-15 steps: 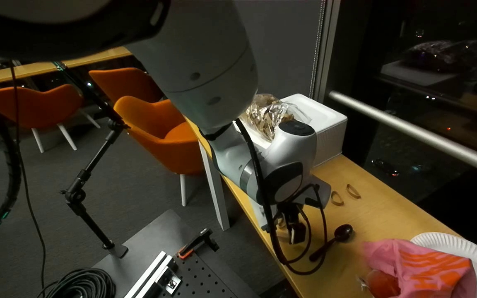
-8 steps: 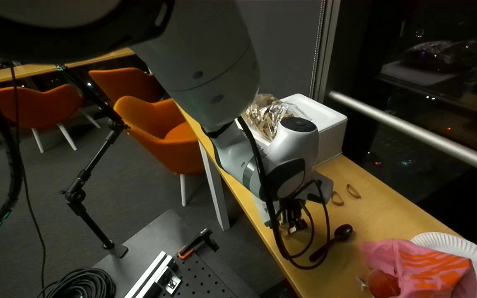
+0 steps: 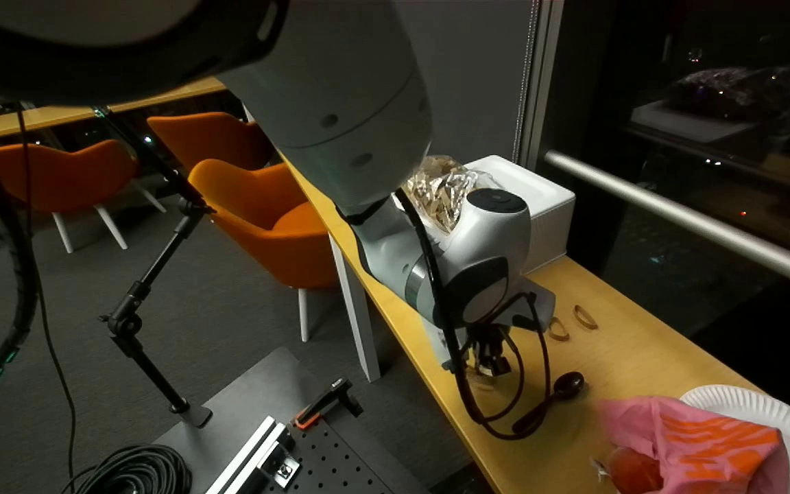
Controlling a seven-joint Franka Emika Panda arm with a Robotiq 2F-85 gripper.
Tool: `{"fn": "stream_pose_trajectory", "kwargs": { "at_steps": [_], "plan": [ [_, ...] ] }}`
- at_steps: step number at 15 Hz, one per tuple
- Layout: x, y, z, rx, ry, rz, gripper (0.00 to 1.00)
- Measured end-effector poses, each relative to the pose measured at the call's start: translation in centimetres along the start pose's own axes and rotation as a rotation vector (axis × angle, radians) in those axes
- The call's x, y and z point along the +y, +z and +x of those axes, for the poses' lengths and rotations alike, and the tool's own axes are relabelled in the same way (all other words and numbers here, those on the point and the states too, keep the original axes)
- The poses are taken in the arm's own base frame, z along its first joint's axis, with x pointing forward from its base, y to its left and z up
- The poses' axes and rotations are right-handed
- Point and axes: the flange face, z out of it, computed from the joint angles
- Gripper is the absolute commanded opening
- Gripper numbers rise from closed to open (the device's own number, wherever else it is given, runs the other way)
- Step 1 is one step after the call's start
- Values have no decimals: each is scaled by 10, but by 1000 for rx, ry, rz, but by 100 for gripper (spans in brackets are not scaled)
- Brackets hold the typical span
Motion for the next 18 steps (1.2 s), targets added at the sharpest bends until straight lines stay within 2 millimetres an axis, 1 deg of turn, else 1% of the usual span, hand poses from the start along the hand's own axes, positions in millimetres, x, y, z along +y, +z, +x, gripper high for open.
{"fn": "stream_pose_trajectory", "kwargs": {
  "at_steps": [2,7,10,14,16,18],
  "plan": [
    [-3,-6,7,16,1,8,0],
    [-17,-34,40,89,5,43,0],
    [-27,-44,54,120,1,60,0],
    [-51,-47,70,151,-30,71,0],
    [-66,-43,71,154,-52,71,0],
    [-76,-36,70,152,-69,69,0]
  ]
}}
